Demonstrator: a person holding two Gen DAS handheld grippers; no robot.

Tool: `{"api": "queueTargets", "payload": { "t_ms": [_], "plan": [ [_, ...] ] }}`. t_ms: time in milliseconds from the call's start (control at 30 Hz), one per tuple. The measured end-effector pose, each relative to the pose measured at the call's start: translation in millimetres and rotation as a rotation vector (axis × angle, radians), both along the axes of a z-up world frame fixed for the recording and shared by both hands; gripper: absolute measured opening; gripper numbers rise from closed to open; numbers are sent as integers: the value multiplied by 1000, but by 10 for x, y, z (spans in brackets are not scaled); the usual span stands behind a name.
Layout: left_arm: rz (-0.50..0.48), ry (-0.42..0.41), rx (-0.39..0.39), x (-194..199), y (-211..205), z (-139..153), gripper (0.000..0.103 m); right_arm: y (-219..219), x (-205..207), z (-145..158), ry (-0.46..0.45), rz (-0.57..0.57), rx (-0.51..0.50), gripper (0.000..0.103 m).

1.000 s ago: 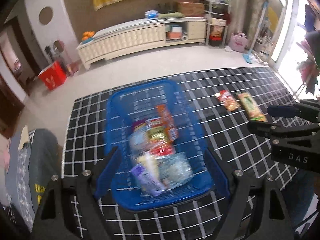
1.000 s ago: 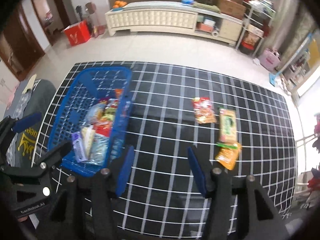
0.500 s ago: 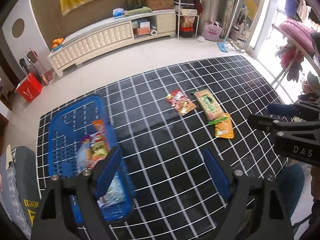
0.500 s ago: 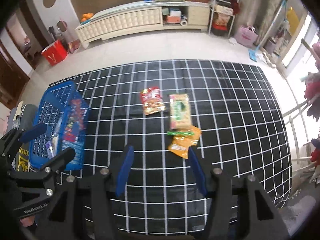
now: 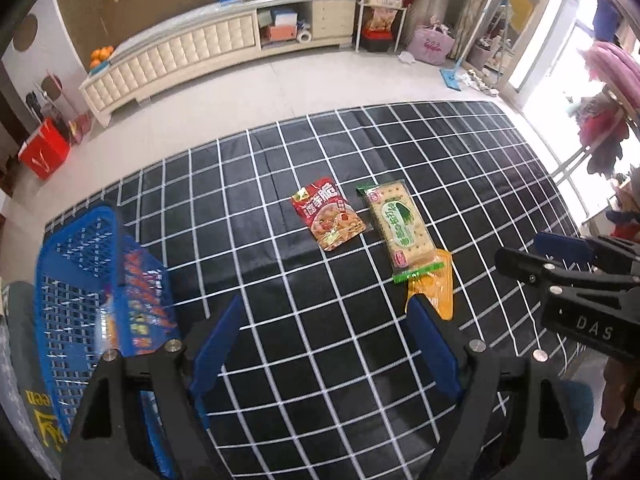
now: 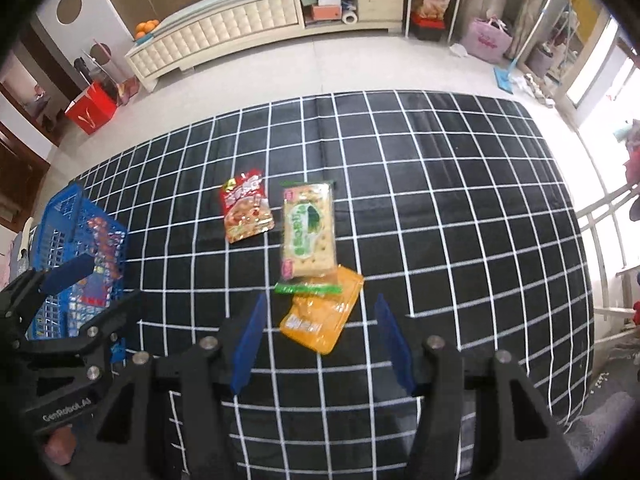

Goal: Organize snacks
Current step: 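Reach the left tool to the red konjac bag while the right tool reaches the yellow-orange pack, then grasp the red konjac bag with the left tool while the right tool grasps the yellow-orange pack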

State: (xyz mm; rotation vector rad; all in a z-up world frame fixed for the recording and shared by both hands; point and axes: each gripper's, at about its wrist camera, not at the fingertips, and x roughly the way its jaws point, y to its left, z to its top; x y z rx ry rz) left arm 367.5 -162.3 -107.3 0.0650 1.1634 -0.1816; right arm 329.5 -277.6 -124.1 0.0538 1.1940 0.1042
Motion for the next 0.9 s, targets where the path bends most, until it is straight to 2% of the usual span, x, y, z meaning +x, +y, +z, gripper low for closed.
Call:
{"api": "queueTargets", "payload": {
  "t_ms": [133,267,533,600,700,900],
  "plan": [
    [33,27,4,204,-32,-158,82,-42,203,-161,7,11,-8,61],
    [90,62,-32,455,-11,-341,82,-71,379,-338,29,20,-3,61],
    [186,158,-74,959,17,-904,82,-116,724,-717,77,21,7,61],
    [192,166,-82,1041,-17,-996,82,-152,765,-793,82,20,15,63],
    [190,172,-76,1152,-79,-1111,82,-201,795,-881,98,21,29,72],
    [186,170,-55,1340,-188,-1234,82,-295,831,-978,108,20,40,73]
  ]
}}
